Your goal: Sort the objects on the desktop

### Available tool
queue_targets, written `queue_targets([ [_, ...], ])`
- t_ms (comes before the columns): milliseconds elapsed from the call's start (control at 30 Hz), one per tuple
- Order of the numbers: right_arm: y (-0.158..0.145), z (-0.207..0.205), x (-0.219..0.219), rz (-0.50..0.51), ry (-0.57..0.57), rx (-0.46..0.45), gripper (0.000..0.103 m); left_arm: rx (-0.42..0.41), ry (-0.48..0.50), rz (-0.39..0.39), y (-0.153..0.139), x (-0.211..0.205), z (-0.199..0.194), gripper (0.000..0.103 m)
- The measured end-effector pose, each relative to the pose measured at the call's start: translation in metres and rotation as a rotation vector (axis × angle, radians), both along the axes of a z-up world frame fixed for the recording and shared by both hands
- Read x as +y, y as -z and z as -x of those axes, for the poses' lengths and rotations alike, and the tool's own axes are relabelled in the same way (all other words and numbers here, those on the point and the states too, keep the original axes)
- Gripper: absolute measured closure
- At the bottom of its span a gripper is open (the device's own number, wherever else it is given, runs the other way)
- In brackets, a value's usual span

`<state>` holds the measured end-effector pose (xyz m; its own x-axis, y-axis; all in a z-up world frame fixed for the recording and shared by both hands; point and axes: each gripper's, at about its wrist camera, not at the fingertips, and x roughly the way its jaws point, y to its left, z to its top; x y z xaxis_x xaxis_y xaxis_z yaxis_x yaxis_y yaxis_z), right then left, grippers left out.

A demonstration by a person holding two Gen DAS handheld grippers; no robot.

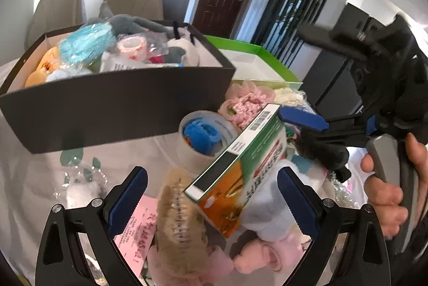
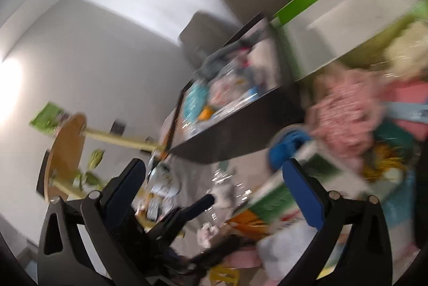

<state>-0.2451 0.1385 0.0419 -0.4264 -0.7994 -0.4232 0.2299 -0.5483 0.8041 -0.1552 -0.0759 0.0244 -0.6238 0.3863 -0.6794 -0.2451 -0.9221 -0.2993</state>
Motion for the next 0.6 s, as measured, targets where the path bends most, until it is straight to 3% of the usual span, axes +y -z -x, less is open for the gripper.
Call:
queue_targets([
  [200,0.018,0.009,0.037,-0.048,0.115,-0.088,0.001,0.022,0.074,0.0,-0.012,0.025,0.012,0.005],
  [467,0.031,0.019,0.037,-0.155,0.086,-0.137,0.0,-0.029,0.126,0.041,0.007,0.051,0.031,0.005],
  [600,0.042,0.023,0.037,-0.157,0.071,-0.169,0.0,-0.083,0.089,0.044,0.025,0.043,0.036,0.006],
])
